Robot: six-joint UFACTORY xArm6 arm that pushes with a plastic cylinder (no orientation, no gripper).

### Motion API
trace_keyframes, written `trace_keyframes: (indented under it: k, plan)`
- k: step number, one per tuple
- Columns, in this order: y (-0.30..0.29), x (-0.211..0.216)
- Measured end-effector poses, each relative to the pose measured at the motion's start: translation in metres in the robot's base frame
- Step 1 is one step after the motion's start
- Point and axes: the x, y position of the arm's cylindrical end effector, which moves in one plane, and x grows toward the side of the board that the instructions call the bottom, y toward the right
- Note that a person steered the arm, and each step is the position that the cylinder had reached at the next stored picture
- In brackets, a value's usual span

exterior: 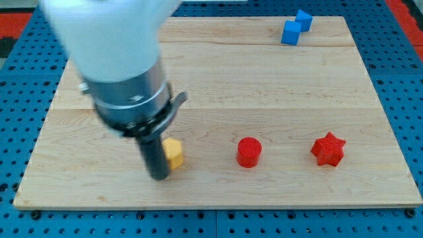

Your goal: Move the hexagon to the left of the red circle

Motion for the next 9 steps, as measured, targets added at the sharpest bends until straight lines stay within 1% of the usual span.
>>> trace_keyframes:
  k: [1,2,3,4,5,6,7,8,9]
  plan:
    - [-0.019,0.009]
    - [-0.043,-0.04]
    - [-0.021,-0.058]
    - [0.005,-0.048]
    - [-0.001,-0.065]
    - [0.1,-0.119]
    - [0.223,-0.172]
    - [0.327,-0.243]
    - [0.35,-0.318]
